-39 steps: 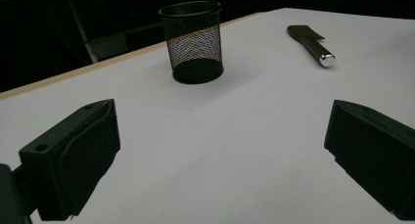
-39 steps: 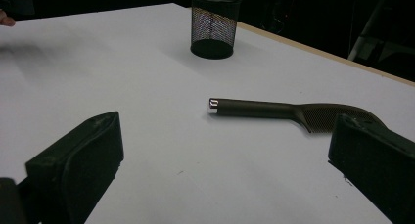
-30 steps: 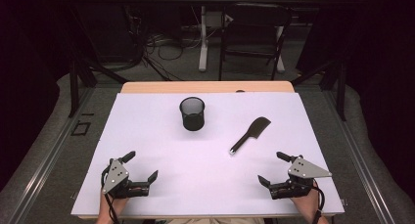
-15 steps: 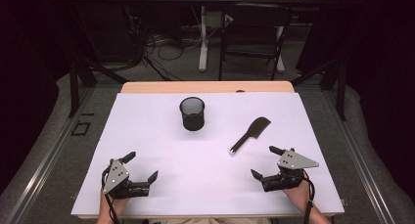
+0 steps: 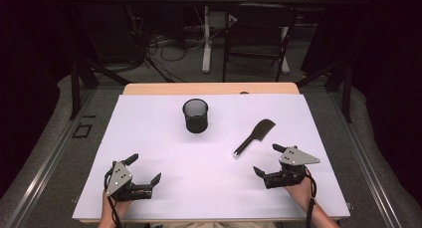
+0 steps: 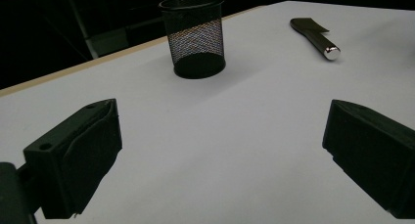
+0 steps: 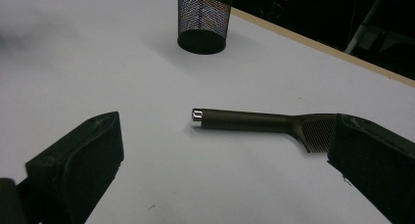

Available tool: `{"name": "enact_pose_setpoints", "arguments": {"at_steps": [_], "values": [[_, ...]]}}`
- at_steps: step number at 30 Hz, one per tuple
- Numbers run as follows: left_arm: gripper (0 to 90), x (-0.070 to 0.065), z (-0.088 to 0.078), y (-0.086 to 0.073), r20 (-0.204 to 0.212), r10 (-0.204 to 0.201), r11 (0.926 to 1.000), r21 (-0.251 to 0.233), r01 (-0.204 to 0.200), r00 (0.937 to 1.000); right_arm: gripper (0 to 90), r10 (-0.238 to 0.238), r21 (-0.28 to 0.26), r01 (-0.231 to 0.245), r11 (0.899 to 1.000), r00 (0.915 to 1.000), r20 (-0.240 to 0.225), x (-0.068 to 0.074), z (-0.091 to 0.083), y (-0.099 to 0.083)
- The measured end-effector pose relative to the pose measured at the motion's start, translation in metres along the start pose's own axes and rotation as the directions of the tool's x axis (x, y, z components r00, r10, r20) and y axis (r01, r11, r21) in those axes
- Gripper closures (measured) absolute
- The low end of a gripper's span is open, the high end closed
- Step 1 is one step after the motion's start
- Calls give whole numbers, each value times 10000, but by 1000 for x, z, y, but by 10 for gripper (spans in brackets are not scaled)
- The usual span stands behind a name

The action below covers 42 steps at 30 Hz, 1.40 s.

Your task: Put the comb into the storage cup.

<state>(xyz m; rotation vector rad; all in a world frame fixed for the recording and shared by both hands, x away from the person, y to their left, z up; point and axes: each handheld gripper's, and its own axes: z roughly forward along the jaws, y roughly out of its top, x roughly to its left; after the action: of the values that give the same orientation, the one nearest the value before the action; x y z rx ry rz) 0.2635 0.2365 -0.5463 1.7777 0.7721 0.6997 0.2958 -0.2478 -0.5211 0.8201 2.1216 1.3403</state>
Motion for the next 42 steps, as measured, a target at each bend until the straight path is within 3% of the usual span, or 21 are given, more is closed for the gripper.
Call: {"name": "enact_pose_setpoints", "arguments": {"at_steps": [21, 42], "values": [[14, 0, 1, 0, 28, -9, 10000, -19, 9, 10000, 0, 144, 170, -145, 9998, 9999, 65, -17, 31, 12], [15, 0, 1, 1, 49, 127, 9999, -77, -126, 9999, 0, 31, 398, -25, 9992, 9999, -151, -22, 63, 26]]}}
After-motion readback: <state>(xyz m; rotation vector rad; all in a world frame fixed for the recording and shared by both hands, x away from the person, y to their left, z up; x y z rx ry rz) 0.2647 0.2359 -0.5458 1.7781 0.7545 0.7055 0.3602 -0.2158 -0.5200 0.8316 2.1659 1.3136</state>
